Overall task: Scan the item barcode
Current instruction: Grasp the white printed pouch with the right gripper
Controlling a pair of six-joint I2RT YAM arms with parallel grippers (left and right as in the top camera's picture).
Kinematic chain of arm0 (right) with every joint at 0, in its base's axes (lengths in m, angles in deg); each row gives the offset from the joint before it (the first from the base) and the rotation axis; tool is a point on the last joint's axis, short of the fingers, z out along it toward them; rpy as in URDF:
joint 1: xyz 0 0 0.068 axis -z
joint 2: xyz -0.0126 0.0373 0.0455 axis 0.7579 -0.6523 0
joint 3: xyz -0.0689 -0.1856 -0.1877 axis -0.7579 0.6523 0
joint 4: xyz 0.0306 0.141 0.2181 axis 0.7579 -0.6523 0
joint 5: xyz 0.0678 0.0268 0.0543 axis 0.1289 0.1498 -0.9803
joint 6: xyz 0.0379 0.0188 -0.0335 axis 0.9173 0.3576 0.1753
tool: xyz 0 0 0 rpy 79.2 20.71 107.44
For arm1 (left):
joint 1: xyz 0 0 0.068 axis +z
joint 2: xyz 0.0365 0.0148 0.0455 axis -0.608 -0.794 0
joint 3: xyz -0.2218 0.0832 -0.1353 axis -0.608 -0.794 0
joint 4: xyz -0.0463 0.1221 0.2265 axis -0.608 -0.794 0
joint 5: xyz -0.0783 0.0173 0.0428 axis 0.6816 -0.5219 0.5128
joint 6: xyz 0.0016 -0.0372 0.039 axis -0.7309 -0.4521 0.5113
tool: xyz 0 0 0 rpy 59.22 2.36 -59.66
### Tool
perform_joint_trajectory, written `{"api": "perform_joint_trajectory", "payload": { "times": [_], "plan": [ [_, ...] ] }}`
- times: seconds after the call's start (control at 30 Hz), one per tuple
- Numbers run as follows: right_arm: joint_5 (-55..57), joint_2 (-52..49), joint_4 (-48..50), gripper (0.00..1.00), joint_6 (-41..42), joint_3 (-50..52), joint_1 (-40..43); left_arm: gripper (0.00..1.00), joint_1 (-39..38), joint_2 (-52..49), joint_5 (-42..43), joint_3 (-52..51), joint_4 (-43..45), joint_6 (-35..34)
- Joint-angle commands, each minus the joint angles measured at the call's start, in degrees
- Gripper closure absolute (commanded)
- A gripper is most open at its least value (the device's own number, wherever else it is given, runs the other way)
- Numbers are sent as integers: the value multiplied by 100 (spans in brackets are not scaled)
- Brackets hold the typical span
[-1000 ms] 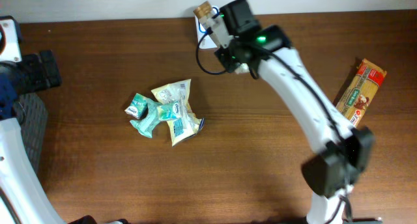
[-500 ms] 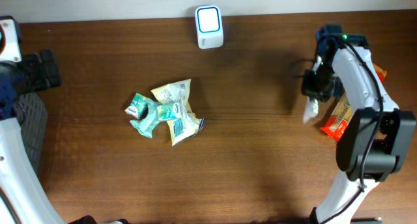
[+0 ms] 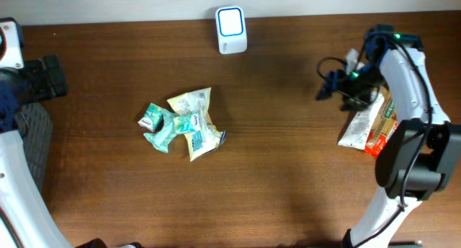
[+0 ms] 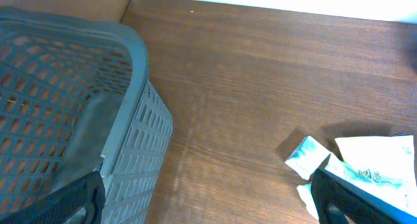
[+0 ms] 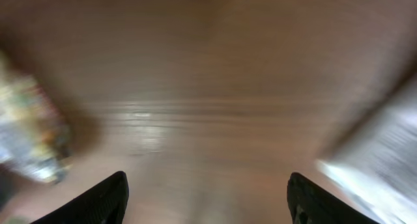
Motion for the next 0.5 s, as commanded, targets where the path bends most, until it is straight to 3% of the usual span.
{"api": "perform_joint_trajectory", "payload": {
  "times": [0.0, 0.03, 0.13, 0.3, 0.47],
  "plan": [
    [-1451, 59, 601, 19, -66, -42, -741, 1, 35, -9, 61, 9, 9, 72],
    [-1445, 59, 909, 1, 258, 20, -997, 1, 35, -9, 59, 9, 9, 72],
    [-1425, -81, 1663, 1, 1071, 164, -1858, 1, 35, -9, 61, 9, 9, 72],
    [-1023, -629, 1895, 1, 1106, 164, -3311, 1, 35, -9, 61, 9, 9, 72],
    [-970, -1191, 1980, 1, 1121, 164, -3910, 1, 35, -9, 61, 9, 9, 72]
  ]
}}
